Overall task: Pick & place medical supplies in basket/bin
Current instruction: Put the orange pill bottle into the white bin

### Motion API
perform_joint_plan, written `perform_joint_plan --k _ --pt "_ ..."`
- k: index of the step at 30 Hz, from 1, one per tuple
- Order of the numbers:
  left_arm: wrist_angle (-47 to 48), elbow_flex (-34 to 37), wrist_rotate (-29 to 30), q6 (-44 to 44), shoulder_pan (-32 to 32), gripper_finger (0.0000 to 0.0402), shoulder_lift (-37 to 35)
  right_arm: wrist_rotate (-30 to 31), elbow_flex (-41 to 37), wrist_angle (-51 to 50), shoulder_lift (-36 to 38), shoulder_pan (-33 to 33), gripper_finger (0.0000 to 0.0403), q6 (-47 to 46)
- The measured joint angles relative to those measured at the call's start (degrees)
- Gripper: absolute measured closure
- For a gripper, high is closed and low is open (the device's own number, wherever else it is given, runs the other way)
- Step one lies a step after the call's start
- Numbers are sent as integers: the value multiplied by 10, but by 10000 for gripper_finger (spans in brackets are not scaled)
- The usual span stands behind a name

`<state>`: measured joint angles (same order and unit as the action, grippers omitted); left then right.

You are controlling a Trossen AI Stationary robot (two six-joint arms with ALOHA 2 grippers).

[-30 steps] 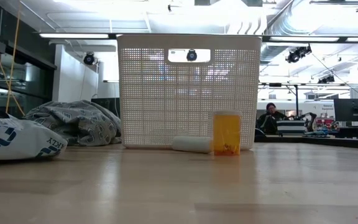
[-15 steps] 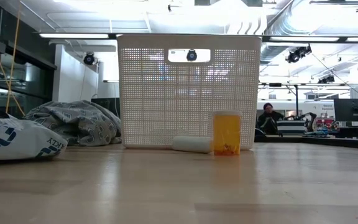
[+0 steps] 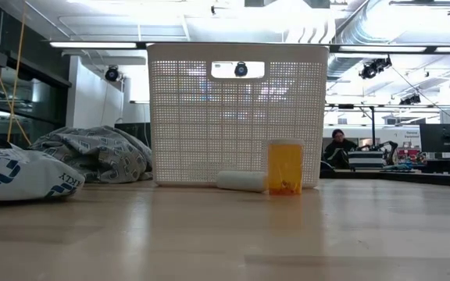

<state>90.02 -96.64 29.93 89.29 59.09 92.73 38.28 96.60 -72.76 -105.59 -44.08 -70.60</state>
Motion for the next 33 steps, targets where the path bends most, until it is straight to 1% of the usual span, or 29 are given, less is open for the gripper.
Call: perform_joint_plan --k 6,17,23,29,33 --pt "0 0 7 12 11 206 0 2 0 3 -55 25 221 -10" --pt "0 0 7 11 9 206 0 18 0 74 -102 69 174 19" --pt "0 0 -3 10 9 206 0 34 0 96 -118 82 169 27" --pt "0 0 -13 10 9 206 0 49 0 113 -119 101 168 41" --pt "0 0 -15 10 9 206 0 40 0 120 -119 107 169 51"
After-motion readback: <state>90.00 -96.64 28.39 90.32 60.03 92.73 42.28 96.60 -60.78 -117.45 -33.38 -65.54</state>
